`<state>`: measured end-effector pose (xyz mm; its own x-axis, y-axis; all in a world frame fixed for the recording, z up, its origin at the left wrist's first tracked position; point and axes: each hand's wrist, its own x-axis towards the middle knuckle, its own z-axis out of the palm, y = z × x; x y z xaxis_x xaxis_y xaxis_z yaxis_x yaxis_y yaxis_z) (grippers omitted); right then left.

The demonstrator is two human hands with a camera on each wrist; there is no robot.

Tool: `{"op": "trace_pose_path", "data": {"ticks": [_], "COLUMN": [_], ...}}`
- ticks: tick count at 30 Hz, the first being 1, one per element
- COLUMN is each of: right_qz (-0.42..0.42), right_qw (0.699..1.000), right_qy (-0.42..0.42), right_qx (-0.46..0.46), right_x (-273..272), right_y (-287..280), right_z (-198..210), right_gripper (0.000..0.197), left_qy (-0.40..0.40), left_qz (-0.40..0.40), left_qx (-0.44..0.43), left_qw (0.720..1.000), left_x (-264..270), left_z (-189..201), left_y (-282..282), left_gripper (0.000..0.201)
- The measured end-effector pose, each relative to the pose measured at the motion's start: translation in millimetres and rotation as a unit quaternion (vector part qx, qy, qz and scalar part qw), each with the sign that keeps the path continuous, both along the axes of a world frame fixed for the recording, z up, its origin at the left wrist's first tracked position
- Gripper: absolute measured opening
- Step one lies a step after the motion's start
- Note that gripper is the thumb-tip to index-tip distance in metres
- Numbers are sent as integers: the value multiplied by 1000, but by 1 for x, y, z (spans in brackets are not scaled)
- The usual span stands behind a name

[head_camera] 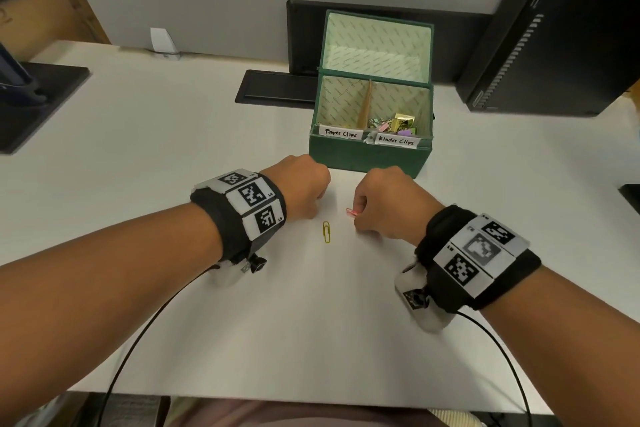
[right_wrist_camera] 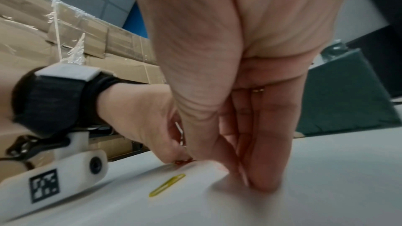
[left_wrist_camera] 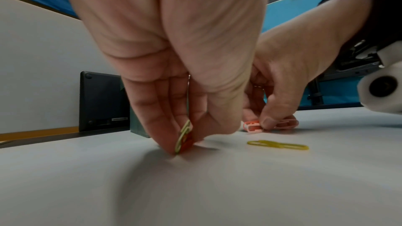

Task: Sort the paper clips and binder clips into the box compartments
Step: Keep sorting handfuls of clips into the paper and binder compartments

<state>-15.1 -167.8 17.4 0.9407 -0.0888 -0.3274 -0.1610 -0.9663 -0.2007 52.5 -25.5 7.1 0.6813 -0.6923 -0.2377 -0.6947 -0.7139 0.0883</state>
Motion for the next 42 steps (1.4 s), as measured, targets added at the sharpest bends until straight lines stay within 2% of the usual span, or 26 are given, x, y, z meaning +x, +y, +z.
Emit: {"op": "trace_pose_path", "data": {"ticks": [3,5,7,10,13,15,18,19,23,25,27,28,29,30,33,35,38,42], "right_qz": [-28,-46,-62,-91,-99,-104,-78,-70,-42,10,69,83,85,82,94,106,116,119], "right_qw": [998,992,981,949,919,921,970,975,959,981,996,996,995,995,995,994,993,992], "right_qy": [-6,-30,-89,-227,-337,-341,-220,-202,-274,-184,-40,6,31,39,8,-15,-20,3], "right_qx": [62,114,161,200,180,157,74,54,57,61,44,36,34,33,22,10,-17,-28], "right_x": [-3,-4,0,20,49,67,82,81,48,25,7,1,-2,-2,0,0,-2,-2], "right_y": [-8,-10,-12,-11,-11,-13,-15,-14,-1,10,22,25,27,29,31,31,28,26], "right_z": [2,7,19,44,62,62,48,43,35,27,16,9,3,-2,-11,-12,-7,0], "right_gripper": [4,6,9,8,9,11,17,21,29,31,31,38,46,48,29,17,17,20], "left_qy": [11,20,40,73,60,66,66,66,71,45,23,9,-7,-23,-57,-49,-41,-56], "left_qz": [11,22,37,83,134,169,204,212,208,181,131,105,85,74,91,118,136,119], "left_qx": [-5,-19,-56,-191,-332,-405,-488,-504,-540,-534,-464,-411,-371,-352,-371,-394,-416,-401], "left_qw": [1000,999,997,975,932,896,846,835,813,825,876,905,925,933,922,910,898,906], "left_x": [3,4,7,18,36,49,64,68,73,71,69,68,67,68,73,77,78,78], "left_z": [0,0,3,22,50,66,76,76,62,55,51,48,46,44,38,33,26,22], "left_y": [4,6,8,11,10,9,6,3,-15,-26,-35,-38,-41,-42,-40,-37,-31,-28], "left_gripper": [16,15,11,11,11,10,14,15,18,17,16,21,25,27,27,30,38,43]}}
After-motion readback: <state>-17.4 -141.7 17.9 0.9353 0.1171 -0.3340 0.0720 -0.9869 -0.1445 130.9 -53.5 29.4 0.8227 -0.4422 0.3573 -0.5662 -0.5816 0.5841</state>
